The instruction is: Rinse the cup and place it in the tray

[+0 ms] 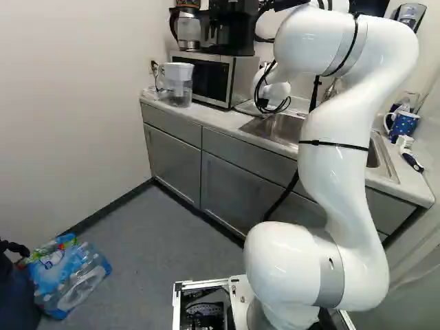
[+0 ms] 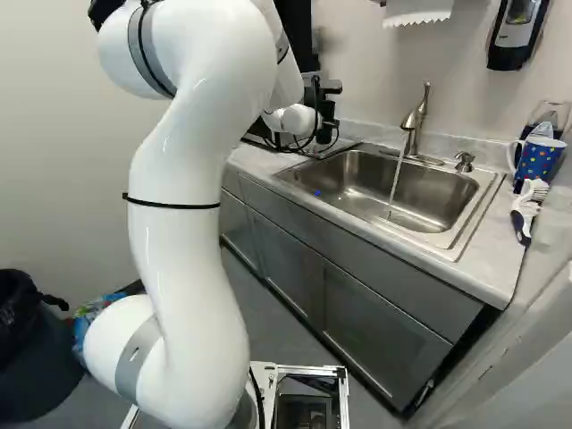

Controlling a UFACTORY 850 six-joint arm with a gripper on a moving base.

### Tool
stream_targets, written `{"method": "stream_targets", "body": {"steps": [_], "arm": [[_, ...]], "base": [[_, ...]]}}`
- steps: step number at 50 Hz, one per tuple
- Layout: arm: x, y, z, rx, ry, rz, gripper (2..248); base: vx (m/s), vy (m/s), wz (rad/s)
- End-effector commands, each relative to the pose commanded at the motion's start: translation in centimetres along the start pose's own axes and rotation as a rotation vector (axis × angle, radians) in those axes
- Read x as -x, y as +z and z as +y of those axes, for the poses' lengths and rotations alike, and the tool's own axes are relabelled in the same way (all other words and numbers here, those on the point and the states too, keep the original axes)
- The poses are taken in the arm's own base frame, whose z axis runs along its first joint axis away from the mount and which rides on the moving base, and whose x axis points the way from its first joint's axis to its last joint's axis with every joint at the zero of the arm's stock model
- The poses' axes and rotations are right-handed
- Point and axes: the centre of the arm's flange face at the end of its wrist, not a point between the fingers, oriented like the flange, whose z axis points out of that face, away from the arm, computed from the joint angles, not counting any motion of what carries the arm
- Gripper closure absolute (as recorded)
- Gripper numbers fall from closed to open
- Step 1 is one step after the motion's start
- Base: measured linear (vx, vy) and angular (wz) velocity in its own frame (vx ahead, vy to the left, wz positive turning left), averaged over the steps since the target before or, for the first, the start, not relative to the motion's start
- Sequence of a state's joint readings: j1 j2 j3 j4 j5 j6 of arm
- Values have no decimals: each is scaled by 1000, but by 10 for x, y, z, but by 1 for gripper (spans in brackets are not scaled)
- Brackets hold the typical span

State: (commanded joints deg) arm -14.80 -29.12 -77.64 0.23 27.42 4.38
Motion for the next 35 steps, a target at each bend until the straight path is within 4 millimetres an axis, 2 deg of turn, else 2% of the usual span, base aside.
{"method": "stream_targets", "body": {"steps": [19, 31, 32, 35], "arm": [[21, 7, 2, 3, 0, -34, 125], [21, 7, 2, 3, 0, -34, 119], [21, 7, 2, 3, 0, -34, 89], [21, 7, 2, 3, 0, -34, 89]], "base": [[0, 0, 0], [0, 0, 0], [0, 0, 0], [0, 0, 0]]}}
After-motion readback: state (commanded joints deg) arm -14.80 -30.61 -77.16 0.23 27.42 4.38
